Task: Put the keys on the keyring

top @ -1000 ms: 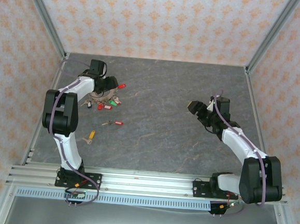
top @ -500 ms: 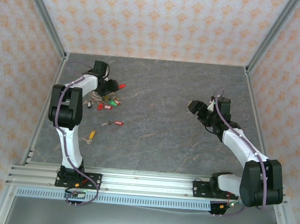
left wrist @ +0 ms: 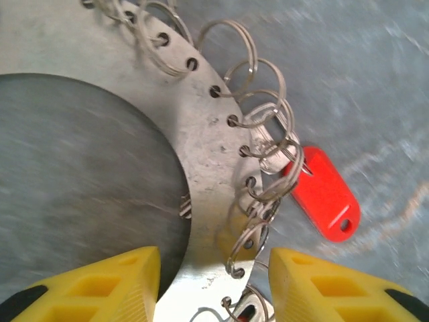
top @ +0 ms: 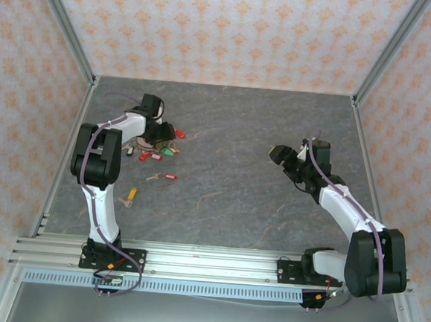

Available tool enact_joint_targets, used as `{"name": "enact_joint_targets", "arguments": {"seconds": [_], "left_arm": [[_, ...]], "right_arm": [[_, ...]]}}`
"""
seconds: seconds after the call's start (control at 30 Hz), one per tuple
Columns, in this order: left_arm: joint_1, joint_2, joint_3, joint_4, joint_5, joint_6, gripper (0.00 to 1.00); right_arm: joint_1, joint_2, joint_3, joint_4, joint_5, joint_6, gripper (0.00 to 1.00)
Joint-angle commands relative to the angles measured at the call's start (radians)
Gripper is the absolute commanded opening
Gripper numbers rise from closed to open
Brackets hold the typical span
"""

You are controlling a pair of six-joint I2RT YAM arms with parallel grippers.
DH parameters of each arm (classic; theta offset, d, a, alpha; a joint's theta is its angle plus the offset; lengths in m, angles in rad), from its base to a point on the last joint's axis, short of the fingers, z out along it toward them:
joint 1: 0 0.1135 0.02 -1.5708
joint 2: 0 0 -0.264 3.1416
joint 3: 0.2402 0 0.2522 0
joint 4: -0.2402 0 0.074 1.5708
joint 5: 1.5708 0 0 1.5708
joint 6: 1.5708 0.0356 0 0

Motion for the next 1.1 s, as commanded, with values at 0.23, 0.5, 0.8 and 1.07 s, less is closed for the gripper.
{"name": "enact_joint_targets", "arguments": {"seconds": [0.23, 0.5, 0.8, 1.07], "left_arm": [[-0.285, -0.009, -0.059, 0.039, 0.136, -0.079, 0.46], [-0.482, 0.007, -0.038, 0.079, 0.171, -0.144, 0.46], [-0.550, -0.100, -0.016, 0.065, 0.069, -0.156, 0.49], [-0.502, -0.197, -0.113, 0.070, -0.015, -0.195, 0.45]], "right_arm": [[0.015, 0.070, 0.006, -0.006, -0.022, 0.011, 0.73], [0.023, 0.116, 0.020, -0.013, -0.045, 0.012, 0.70], [0.046, 0.192, 0.069, -0.017, -0.115, 0.012, 0.58], [0.154, 0.228, 0.061, -0.030, -0.095, 0.076, 0.50]]}}
